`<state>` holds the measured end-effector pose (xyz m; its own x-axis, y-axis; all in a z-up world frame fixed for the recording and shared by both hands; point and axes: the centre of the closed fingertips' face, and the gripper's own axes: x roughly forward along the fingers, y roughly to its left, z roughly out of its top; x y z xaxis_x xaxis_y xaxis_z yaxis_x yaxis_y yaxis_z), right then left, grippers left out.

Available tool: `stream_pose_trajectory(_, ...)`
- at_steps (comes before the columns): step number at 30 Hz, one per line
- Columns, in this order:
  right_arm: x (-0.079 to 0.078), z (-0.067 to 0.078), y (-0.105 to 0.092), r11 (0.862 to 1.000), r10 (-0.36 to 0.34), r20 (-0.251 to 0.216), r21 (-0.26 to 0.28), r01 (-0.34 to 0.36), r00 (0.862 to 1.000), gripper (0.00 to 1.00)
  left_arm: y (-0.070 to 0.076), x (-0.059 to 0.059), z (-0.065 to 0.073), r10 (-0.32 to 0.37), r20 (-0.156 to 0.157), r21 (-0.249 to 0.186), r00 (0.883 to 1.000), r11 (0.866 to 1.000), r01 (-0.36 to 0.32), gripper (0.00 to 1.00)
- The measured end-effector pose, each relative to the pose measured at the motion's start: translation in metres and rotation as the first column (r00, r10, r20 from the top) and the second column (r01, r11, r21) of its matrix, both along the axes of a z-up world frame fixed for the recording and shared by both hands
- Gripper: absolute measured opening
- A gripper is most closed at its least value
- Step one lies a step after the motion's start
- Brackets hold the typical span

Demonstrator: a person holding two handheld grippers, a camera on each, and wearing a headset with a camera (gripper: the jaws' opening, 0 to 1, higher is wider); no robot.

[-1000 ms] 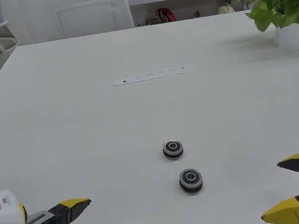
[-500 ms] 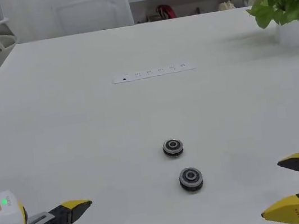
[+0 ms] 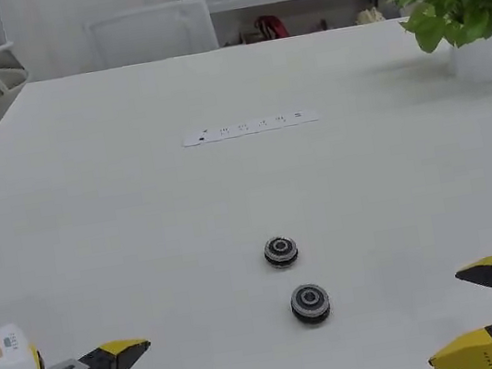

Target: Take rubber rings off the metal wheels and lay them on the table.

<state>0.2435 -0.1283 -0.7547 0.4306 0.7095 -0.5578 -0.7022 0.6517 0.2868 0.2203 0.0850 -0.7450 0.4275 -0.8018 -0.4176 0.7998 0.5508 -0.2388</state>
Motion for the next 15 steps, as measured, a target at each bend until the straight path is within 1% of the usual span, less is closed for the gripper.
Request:
stream_pose_trajectory(2, 0.000, -0.001, -0.001, 1.000, 0.003, -0.003, -0.005, -0.003, 1.000, 0.87, -0.002, -0.001, 0.002, -0.008, 0.001, 0.001, 1.000, 1.000, 0.008, 0.97)
stream_pose_trajectory(6, -0.002, 0.000, 0.002, 1.000, 0.028, 0.000, 0.001, -0.028, 1.000, 0.87, 0.001, -0.006, 0.001, -0.019, -0.018, 0.047, 1.000, 0.999, 0.019, 0.96)
stream_pose_trajectory(9, -0.004, 0.000, 0.005, 0.998, 0.055, -0.002, 0.013, -0.055, 0.998, 0.88, 0.002, -0.010, 0.008, -0.028, -0.006, 0.052, 1.000, 0.998, 0.028, 0.94)
stream_pose_trajectory(11, -0.005, 0.000, 0.005, 0.998, 0.065, -0.004, 0.011, -0.065, 0.998, 0.87, 0.002, -0.009, 0.012, -0.018, -0.004, 0.049, 1.000, 0.999, 0.018, 0.94)
stream_pose_trajectory(15, -0.005, -0.002, 0.004, 0.997, 0.075, -0.014, 0.018, -0.075, 0.997, 0.87, 0.006, -0.009, 0.023, 0.009, 0.012, 0.054, 1.000, 0.998, -0.009, 0.93)
